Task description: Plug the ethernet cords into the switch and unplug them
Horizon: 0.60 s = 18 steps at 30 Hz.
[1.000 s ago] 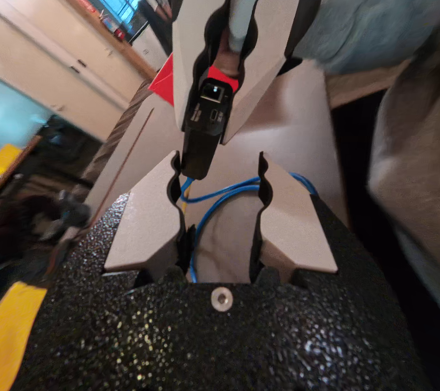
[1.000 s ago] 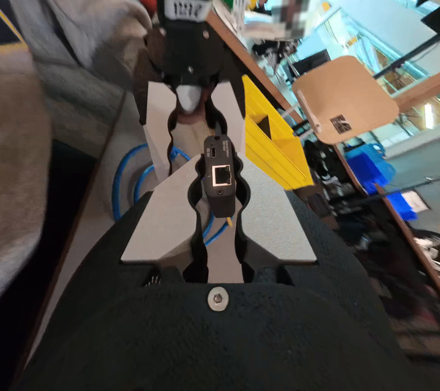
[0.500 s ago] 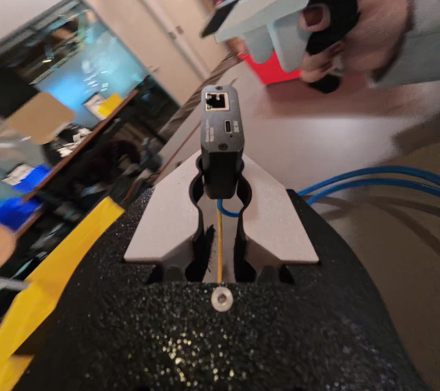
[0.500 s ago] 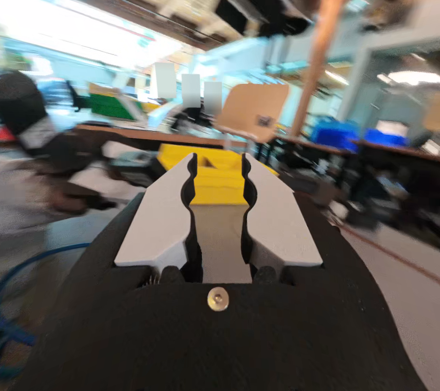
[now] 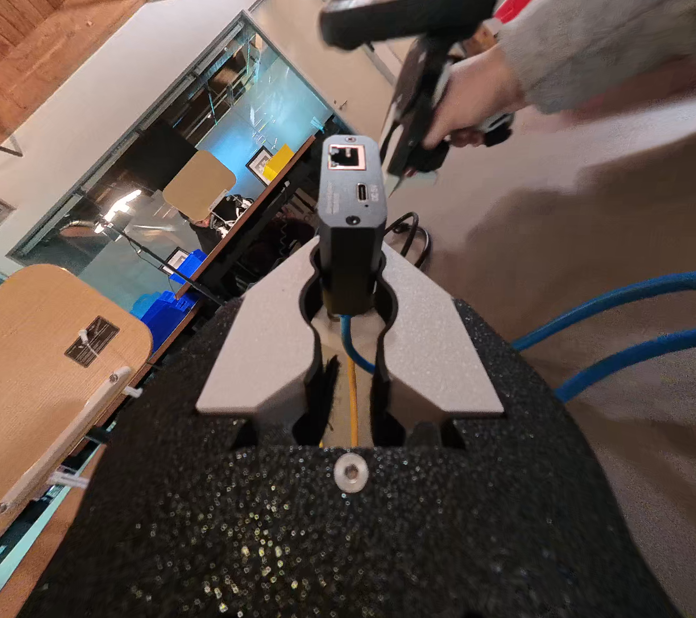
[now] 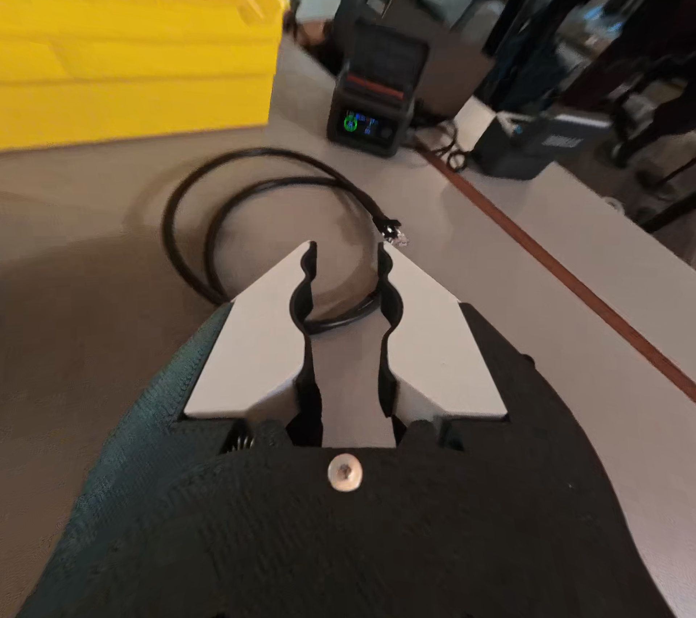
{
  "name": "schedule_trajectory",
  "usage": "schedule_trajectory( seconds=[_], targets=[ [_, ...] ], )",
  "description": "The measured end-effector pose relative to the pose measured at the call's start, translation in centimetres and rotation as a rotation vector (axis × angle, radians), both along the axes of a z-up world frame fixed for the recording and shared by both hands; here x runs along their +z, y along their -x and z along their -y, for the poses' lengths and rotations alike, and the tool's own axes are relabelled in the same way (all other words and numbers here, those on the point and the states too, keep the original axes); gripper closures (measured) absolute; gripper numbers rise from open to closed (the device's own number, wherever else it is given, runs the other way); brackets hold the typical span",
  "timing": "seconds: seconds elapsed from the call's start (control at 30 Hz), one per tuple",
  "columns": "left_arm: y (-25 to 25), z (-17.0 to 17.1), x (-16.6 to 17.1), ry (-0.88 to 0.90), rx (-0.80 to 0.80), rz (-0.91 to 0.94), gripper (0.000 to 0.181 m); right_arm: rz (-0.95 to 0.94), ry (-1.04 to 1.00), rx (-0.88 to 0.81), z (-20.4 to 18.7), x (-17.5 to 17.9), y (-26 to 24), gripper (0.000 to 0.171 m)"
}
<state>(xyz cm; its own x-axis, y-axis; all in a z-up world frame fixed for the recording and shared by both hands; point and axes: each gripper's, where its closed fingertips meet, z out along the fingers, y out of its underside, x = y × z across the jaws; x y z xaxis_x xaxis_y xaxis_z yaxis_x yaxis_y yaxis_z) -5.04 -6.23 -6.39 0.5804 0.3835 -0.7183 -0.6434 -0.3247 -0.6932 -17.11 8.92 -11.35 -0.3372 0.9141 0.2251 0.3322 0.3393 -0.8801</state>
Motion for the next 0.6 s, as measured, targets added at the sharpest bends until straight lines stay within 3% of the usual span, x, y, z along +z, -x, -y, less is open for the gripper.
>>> schedule_trajectory(
  seconds=[0.2,0.37,0.47,0.6],
  targets=[
    [-0.2,0.2,-0.5,0.006,-0.047,0.006,0.160,0.225,-0.242,0.070,-1.1,-2.1,5.9,0.138],
    [0.1,0.4,-0.7,-0.019,-0.071,0.050,0.160,0.438,-0.344,0.105,-1.9,-5.6,7.5,0.136],
    [0.2,0.6,-0.8,-0.015,-0.074,0.046,0.160,0.489,-0.376,0.103,-2.5,-6.8,7.9,0.157],
    [0.4,0.8,-0.8,-0.022,-0.075,0.057,0.160,0.404,-0.405,0.028,-4.1,-4.9,8.8,0.158]
  ],
)
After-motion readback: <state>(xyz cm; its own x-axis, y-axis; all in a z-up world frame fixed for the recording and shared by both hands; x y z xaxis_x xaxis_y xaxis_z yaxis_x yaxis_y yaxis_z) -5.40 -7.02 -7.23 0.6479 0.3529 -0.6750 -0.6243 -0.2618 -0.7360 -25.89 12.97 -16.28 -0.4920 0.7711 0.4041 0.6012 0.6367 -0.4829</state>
